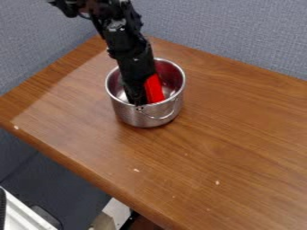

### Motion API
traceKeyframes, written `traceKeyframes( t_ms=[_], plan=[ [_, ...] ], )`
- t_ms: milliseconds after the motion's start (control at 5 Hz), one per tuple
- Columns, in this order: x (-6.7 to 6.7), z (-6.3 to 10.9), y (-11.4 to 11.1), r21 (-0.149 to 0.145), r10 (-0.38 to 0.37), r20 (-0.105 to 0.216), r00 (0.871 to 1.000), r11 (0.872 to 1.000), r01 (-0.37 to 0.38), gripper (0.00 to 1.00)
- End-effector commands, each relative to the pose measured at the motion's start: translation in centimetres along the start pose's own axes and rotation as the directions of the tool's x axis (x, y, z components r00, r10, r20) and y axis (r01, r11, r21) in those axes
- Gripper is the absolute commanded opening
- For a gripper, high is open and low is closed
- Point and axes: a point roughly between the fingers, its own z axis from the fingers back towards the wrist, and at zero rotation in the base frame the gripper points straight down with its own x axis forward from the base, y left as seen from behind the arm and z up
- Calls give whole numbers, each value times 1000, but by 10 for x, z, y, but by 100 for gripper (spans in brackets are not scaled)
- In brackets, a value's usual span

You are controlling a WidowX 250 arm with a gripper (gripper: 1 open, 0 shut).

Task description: Put the red object in the metal pot

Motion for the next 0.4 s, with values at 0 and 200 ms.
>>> traceKeyframes(
  t_ms=[0,200],
  plan=[
    [-8,2,0,19,-3,7,1000,1000,3,0],
    [-13,-2,-2,20,-12,10,1000,1000,12,0]
  ],
)
